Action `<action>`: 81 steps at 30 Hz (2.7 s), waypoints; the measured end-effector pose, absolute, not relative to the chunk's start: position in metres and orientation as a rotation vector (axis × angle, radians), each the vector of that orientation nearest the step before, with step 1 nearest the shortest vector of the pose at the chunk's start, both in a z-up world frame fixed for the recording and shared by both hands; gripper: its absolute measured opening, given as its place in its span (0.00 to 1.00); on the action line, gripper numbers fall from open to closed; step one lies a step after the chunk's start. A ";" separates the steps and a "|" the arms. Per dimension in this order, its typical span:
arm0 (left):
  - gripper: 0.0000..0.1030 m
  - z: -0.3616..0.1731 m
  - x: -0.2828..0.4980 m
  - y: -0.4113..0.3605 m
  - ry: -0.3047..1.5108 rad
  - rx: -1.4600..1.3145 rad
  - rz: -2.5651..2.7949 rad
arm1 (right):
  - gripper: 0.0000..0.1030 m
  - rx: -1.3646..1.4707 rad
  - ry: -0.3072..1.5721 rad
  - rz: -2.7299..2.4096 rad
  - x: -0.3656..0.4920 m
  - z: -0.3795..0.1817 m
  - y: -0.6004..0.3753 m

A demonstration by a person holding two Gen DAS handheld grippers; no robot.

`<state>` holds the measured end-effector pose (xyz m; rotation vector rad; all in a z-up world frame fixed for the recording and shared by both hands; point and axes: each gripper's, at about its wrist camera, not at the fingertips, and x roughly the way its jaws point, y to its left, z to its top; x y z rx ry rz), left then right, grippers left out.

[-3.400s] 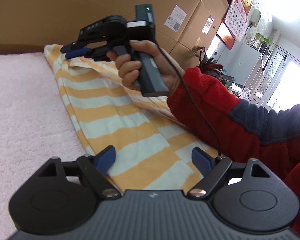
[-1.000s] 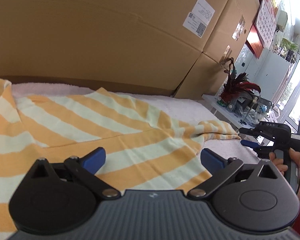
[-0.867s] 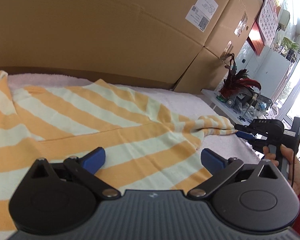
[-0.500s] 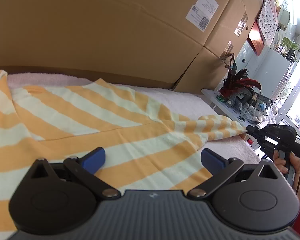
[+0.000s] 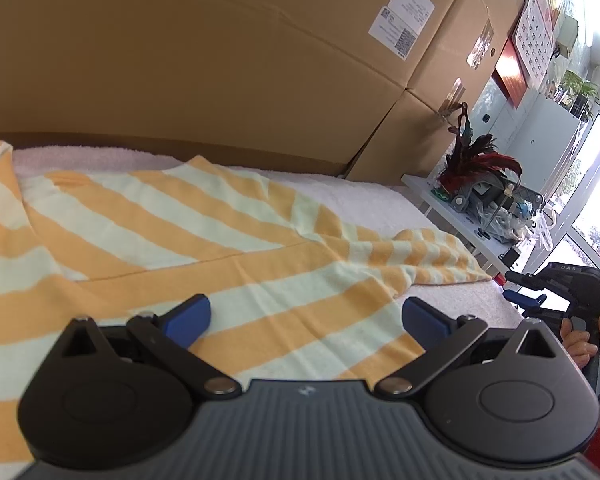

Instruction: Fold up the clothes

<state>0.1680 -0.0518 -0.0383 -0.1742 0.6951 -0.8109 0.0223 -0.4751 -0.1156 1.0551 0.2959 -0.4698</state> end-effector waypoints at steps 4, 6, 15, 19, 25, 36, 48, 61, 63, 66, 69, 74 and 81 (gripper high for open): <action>0.99 -0.038 0.168 -0.052 0.695 -0.174 -0.812 | 0.46 1.161 0.386 -0.566 0.037 -0.123 -0.496; 0.99 -0.038 0.168 -0.052 0.695 -0.174 -0.812 | 0.47 1.295 0.439 -0.507 0.048 -0.138 -0.508; 0.99 -0.039 0.168 -0.052 0.696 -0.176 -0.815 | 0.59 1.534 0.247 -0.445 0.062 -0.173 -0.519; 0.99 -0.039 0.168 -0.052 0.696 -0.177 -0.816 | 0.26 1.636 0.157 -0.414 0.068 -0.189 -0.525; 0.99 -0.039 0.169 -0.052 0.697 -0.177 -0.817 | 0.01 1.456 0.056 -0.349 0.073 -0.164 -0.519; 0.99 -0.038 0.168 -0.052 0.697 -0.174 -0.815 | 0.47 1.320 0.249 -0.596 0.034 -0.143 -0.508; 0.99 -0.039 0.168 -0.051 0.698 -0.194 -0.824 | 0.56 1.737 0.387 -0.364 0.069 -0.200 -0.533; 0.99 -0.039 0.170 -0.049 0.700 -0.214 -0.834 | 0.04 1.407 0.113 -0.339 0.067 -0.164 -0.524; 0.99 -0.039 0.170 -0.048 0.700 -0.217 -0.836 | 0.05 1.291 0.108 -0.327 0.069 -0.146 -0.517; 0.99 -0.037 0.173 -0.043 0.703 -0.265 -0.842 | 0.05 1.014 0.148 -0.317 0.078 -0.108 -0.490; 0.99 -0.035 0.176 -0.037 0.706 -0.312 -0.847 | 0.06 0.755 0.177 -0.262 0.097 -0.073 -0.450; 0.99 -0.021 0.177 -0.007 0.623 -0.442 -0.817 | 0.07 0.433 0.189 -0.140 0.133 -0.036 -0.379; 0.99 -0.008 0.180 0.032 0.504 -0.524 -0.633 | 0.08 0.105 0.275 0.096 0.163 -0.030 -0.262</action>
